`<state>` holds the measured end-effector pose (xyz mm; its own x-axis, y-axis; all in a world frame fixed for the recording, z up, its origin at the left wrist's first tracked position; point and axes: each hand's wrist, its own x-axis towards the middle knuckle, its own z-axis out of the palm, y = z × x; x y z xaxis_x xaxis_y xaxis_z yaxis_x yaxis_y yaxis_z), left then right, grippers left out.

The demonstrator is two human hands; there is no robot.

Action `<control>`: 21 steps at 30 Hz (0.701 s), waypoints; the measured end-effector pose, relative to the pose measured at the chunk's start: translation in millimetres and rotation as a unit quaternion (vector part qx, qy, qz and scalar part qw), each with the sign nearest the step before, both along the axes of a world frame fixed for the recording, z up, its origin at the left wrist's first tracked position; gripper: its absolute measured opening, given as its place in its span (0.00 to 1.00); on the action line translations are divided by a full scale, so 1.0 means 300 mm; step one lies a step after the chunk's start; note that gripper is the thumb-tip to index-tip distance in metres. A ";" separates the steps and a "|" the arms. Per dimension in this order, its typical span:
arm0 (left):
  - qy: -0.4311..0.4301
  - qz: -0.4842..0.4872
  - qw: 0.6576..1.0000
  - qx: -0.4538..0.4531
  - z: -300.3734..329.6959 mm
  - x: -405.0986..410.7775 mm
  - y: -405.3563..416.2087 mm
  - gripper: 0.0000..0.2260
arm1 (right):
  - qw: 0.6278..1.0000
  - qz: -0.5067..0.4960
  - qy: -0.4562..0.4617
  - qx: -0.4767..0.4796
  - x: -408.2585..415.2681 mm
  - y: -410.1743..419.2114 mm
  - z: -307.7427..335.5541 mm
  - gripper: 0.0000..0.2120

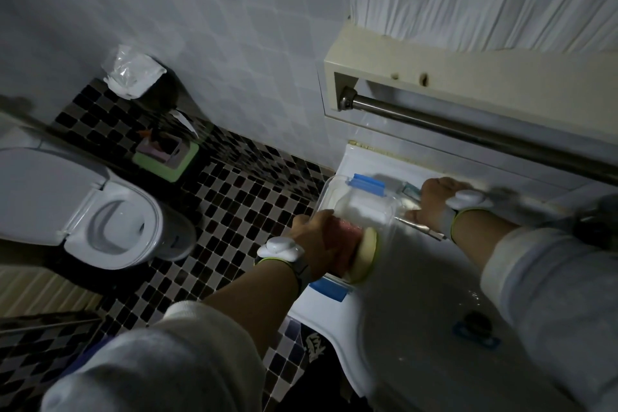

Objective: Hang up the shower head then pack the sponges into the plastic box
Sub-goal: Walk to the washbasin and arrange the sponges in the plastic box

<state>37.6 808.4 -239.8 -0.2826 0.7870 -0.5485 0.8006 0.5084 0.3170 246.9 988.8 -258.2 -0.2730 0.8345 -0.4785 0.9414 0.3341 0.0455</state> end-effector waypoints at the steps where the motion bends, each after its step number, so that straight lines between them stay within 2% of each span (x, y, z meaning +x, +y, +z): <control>1: -0.003 0.000 1.000 0.000 0.001 0.003 0.003 0.34 | 1.000 0.006 -0.013 -0.002 0.004 -0.005 -0.009 0.38; 4: 0.004 0.002 1.000 0.000 -0.011 0.004 0.008 0.33 | 1.000 0.004 -0.019 -0.012 0.013 -0.023 -0.013 0.33; 9: 0.016 0.013 1.000 -0.010 -0.008 0.016 0.019 0.34 | 0.992 -0.045 0.090 -0.080 0.040 -0.036 -0.060 0.22; 12: 0.016 0.009 1.000 -0.011 -0.018 0.017 0.021 0.33 | 0.985 -0.061 0.124 -0.107 0.039 -0.051 -0.043 0.15; 17: 0.036 0.003 0.999 -0.008 0.029 0.044 0.017 0.33 | 0.958 -0.173 0.208 -0.096 0.086 -0.074 -0.042 0.19; 21: 0.020 -0.003 1.000 -0.010 0.088 0.074 -0.002 0.37 | 0.891 -0.297 0.335 -0.070 0.106 -0.097 -0.014 0.21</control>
<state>59.8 807.9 -213.4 -0.3005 0.7773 -0.5528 0.8156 0.5099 0.2736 278.8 959.9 -262.4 -0.0676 0.8719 -0.4849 0.7541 -0.2736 -0.5971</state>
